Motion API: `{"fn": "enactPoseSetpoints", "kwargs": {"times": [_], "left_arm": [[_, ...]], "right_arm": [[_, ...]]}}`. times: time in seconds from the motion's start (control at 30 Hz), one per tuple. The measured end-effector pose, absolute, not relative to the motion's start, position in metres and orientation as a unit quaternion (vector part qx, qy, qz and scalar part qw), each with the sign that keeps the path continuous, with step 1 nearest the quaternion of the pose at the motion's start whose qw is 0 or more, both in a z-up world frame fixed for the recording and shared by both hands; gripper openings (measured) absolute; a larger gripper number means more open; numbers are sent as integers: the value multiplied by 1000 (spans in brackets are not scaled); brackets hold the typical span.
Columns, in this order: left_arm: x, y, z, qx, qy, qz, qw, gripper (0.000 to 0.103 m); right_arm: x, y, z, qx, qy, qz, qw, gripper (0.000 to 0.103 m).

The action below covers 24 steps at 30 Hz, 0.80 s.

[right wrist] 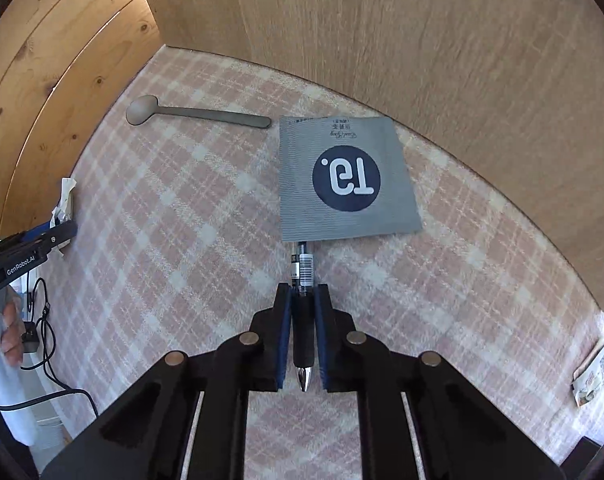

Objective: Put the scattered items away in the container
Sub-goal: 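Grasp the white shower-cap packet with the left gripper while the right gripper grasps the black pen, then carry the packet and pen over the tray and open both grippers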

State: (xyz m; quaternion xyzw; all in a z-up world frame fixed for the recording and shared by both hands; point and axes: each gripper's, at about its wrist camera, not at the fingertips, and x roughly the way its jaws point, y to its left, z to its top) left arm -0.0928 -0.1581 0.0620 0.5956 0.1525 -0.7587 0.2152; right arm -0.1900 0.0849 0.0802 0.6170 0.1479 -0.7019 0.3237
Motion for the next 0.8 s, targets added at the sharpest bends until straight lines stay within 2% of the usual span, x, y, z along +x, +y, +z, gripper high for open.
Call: {"fn": "enactPoseSetpoints", "kwargs": {"times": [0.17,0.23,0.4,0.57,0.8], "left_arm": [[-80,-134,65,596,156,-764,192,35],[-74,-125,67,594,161,-765,189,24],[-57,-103,72,587,184,-768,177,7],[-47,-103,77,573,202,-771,190,5],[-36,-86,115,547,192,-795,177,4]], "right_arm": [[-166,121,85,623,129,-704,314,11],[-159,134,88,623,127,-709,304,11],[-148,178,97,625,83,-727,273,11],[-141,230,101,624,58,-739,246,11],[-136,264,142,594,39,-768,237,11]]}}
